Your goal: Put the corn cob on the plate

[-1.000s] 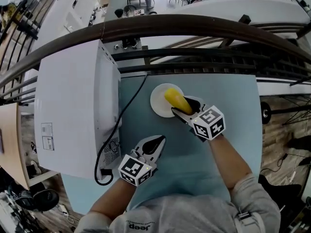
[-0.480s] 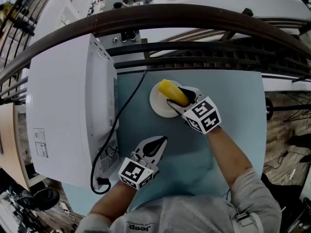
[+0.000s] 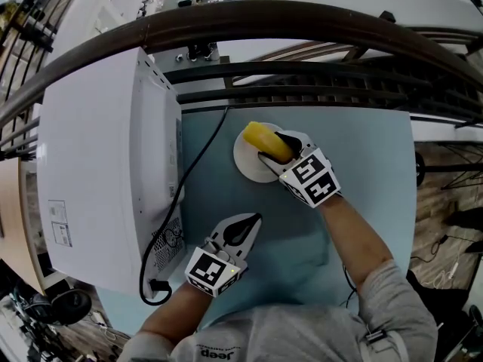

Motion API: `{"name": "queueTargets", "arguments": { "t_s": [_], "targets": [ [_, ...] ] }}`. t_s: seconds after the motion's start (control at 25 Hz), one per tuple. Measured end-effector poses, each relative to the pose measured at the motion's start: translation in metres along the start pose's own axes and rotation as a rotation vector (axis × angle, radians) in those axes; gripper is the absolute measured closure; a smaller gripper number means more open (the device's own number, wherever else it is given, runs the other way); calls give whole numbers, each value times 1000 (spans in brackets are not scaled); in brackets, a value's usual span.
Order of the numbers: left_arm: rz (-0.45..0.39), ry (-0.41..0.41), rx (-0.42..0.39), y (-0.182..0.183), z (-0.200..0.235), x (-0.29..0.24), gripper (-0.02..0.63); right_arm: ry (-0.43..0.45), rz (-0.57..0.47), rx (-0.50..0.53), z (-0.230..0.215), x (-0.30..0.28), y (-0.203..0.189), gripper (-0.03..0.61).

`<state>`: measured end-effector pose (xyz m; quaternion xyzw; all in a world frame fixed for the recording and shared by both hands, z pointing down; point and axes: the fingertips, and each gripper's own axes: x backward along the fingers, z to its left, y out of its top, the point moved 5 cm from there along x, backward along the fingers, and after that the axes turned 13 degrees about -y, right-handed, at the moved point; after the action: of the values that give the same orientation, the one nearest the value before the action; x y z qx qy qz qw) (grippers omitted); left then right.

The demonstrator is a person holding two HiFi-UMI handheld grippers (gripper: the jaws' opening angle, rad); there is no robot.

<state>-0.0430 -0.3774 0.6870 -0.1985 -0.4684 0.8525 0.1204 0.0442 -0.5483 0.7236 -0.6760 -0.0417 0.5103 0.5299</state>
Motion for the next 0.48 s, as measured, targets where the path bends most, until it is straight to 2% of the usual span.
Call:
{"name": "queueTargets", "arguments": {
  "t_s": [0.48],
  "targets": [
    [1,6,-1,-1,2,2,604,-46,65,169,7,-11,-5,313]
  ]
}}
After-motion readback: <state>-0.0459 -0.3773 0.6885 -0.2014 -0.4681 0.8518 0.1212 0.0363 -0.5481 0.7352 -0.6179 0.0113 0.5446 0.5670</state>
